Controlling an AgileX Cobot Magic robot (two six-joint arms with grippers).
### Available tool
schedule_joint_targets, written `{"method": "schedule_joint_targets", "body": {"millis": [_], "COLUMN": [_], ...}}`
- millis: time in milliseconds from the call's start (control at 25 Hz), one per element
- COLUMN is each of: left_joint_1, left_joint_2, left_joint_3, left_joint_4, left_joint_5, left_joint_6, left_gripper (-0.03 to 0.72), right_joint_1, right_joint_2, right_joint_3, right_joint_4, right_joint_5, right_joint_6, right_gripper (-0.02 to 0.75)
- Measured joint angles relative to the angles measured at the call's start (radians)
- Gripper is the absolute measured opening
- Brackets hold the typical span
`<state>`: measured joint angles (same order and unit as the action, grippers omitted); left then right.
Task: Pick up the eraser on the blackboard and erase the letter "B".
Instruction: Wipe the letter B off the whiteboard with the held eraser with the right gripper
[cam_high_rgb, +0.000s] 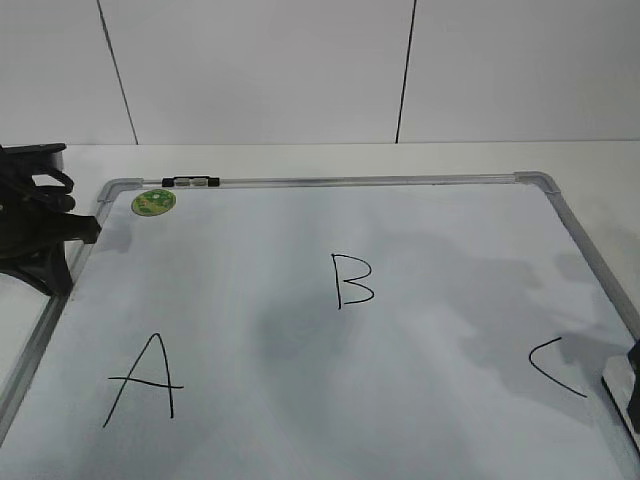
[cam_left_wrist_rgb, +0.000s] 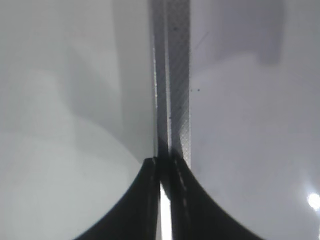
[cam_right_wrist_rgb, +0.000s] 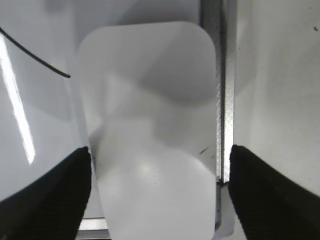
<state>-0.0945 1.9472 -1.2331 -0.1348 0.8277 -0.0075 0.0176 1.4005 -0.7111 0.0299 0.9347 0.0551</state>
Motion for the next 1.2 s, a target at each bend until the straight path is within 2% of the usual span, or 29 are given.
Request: {"method": "schedule_joint_targets", "body": {"millis": [440,760,1200], "left_joint_1": [0.000,0.000,0.000], "left_joint_2": [0.000,0.000,0.000], "left_joint_3": [0.000,0.000,0.000], "left_joint_4": [0.000,0.000,0.000], "left_joint_5": [0.000,0.002,0.002], "left_joint_6": [0.000,0.000,0.000], "left_gripper": [0.019,0.019,0.019], "right_joint_1": [0.000,0.000,0.000], "right_joint_2": [0.085,0.088,0.090], "right_joint_3": [-0.005,-0.006,-0.008], "right_joint_4": [-0.002,-0.002,-0.001], "right_joint_5": [-0.019,-0.020,-0.015], "right_joint_6": [0.000,0.000,-0.002], "right_gripper": [0.655,0.553,0.538]}}
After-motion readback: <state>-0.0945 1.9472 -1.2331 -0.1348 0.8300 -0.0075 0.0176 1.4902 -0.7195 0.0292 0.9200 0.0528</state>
